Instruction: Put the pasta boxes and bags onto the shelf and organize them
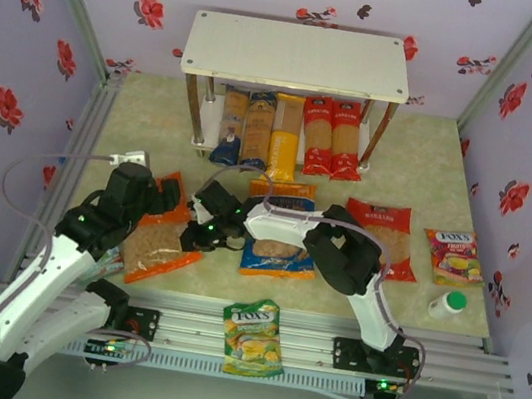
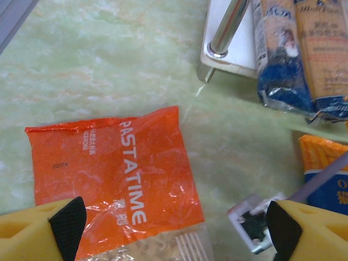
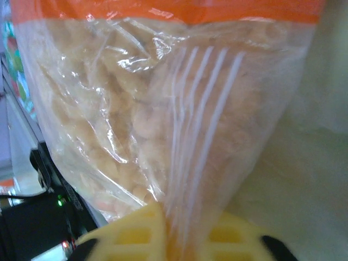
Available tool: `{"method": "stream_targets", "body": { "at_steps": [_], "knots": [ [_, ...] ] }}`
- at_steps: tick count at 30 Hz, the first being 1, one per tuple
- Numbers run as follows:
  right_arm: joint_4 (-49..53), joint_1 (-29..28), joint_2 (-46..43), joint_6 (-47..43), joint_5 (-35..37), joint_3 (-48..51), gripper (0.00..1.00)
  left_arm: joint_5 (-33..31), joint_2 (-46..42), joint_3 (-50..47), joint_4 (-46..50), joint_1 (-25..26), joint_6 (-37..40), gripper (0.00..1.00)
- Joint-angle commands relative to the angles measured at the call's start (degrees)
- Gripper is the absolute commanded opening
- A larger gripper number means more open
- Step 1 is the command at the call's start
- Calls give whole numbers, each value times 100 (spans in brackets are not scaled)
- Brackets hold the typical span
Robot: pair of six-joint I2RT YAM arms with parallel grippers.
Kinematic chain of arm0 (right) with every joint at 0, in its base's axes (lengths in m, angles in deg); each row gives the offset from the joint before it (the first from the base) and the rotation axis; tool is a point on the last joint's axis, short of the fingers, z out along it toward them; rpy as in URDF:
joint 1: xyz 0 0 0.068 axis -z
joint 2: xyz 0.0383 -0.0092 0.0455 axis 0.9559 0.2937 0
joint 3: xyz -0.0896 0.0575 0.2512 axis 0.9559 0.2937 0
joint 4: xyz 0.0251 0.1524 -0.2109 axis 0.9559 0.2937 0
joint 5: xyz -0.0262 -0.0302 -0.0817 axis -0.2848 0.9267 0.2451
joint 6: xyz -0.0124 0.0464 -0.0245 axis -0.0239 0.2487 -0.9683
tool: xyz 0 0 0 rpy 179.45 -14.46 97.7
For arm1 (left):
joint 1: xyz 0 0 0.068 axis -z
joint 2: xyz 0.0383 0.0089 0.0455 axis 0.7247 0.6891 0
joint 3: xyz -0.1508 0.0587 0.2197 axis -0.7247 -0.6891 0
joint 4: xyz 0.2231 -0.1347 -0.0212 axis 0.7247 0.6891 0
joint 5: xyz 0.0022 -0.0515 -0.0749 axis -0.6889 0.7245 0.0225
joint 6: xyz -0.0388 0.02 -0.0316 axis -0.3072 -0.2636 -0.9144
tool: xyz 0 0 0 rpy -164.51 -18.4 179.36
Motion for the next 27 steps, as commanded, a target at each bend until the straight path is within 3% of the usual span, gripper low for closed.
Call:
{"method": "stream_targets", "body": {
  "at_steps": [1,8,23,24,27],
  "knots": [
    [-81,160,-584,159,529,517,0,-1,146,-143,-117,-48,53,89],
    [-1062,580,-1490,906,905,2045,0,21,462,-254,-278,-53,50,88],
    [-1067,710,-3059,1440,1576,3749,0,98,1056,-373,-387,-17,78,87],
    [-991,711,-3105,1369,1557,3762,2,110,1072,-383,-416,-25,75,87],
    [-634,716,-3128,1072,1607,3636,25,173,1103,-359,-485,-6,61,87]
  ]
}}
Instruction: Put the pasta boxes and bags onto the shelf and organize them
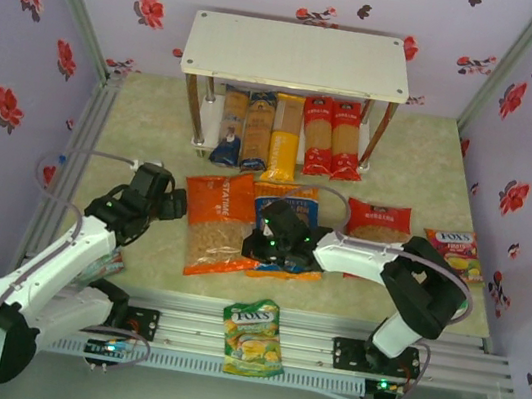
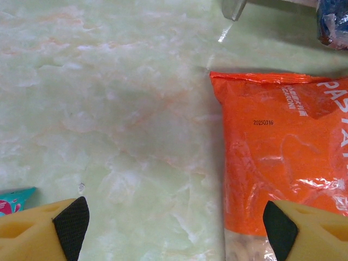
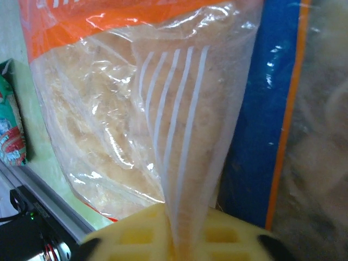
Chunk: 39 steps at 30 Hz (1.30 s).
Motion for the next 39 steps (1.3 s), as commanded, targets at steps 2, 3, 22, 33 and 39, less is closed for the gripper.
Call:
{"method": "stream_targets", "body": {
  "at_steps": [2,3,22,33,39],
  "knots": [
    [651,24,-162,-382,285,-198,39,103,28,10,-165,7,48,87],
    [820,30,-226,-524,301,-284,44,112,23,30,-153,14,57,87],
    [5418,1913,-2582,-1908,4841,-1078,99,253,226,314,-534,1002,172,90],
    [4457,3588,-1954,-2347,3657,-302,99,403,-11,210,-629,1003,220,94],
    [3727,4249,-1603,-2450,2608,-9,99,394,-80,138,-658,995,232,94]
  ]
}}
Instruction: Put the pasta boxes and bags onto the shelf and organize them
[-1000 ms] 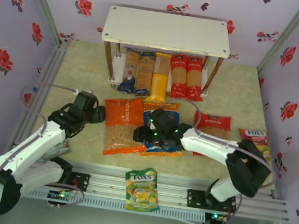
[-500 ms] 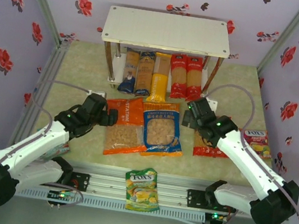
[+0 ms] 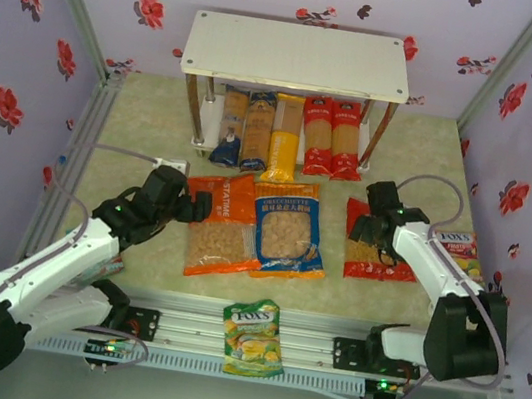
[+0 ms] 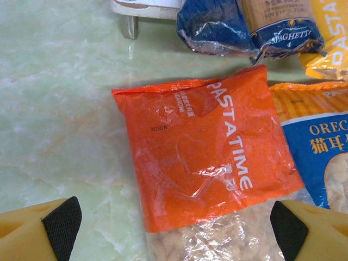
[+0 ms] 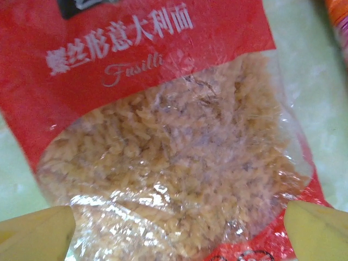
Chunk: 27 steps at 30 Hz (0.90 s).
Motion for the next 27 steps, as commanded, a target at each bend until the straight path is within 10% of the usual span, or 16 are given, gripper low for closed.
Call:
{"method": "stream_targets", "body": {
  "at_steps": [1,12,27],
  "knots": [
    [-511,301,180,-144,-632,143,99,53,-65,-33,-76,26,102,94],
    [-1320,332,826,-153,-2040,411,99,40,-69,-78,-149,-18,102,94],
    [-1055,-459,794,-179,-2154,482,99,35,-69,-59,-129,-45,102,93]
  ]
}}
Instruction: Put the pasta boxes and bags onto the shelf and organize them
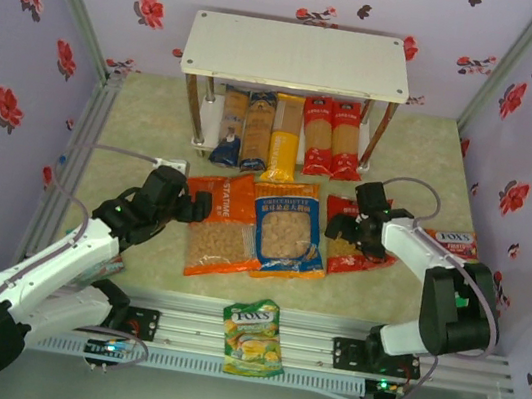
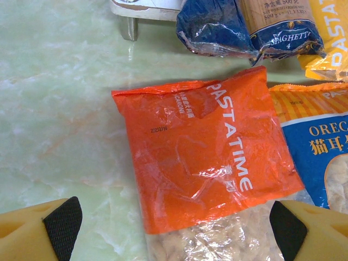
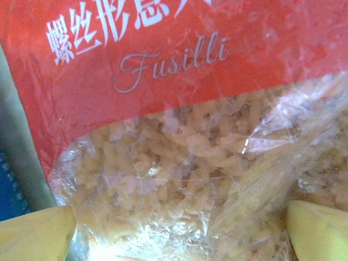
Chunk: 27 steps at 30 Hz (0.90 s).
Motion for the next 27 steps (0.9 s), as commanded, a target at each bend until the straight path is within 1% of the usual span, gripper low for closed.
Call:
{"method": "stream_targets", "body": {
  "at_steps": [1,4,7,9,11,14,21,27],
  "knots": [
    [251,-87,30,-19,-508,204,99,33,-68,-15,-82,-29,84,93],
    [445,-87,-325,6,-247,155,99,36,-26,-23,-96,-35,92,94],
    [820,-99,-685,-17,317,9,99,37,32,-36,-119,-35,89,96],
    [1015,-110,-808,-112,612,-85,99,42,75,-45,-159,-35,71,98],
    [1073,-116,-817,-218,713,-146,99,56,105,-54,-214,-35,72,98],
    [1050,-118,-674,-323,747,-215,99,84,137,-48,-249,-40,59,98],
    [881,-121,-118,-689,503,-417,99,84,107,-14,-187,-41,73,98],
    [908,-106,389,-792,616,-673,99,84,136,33,-211,-45,82,98]
  ]
}}
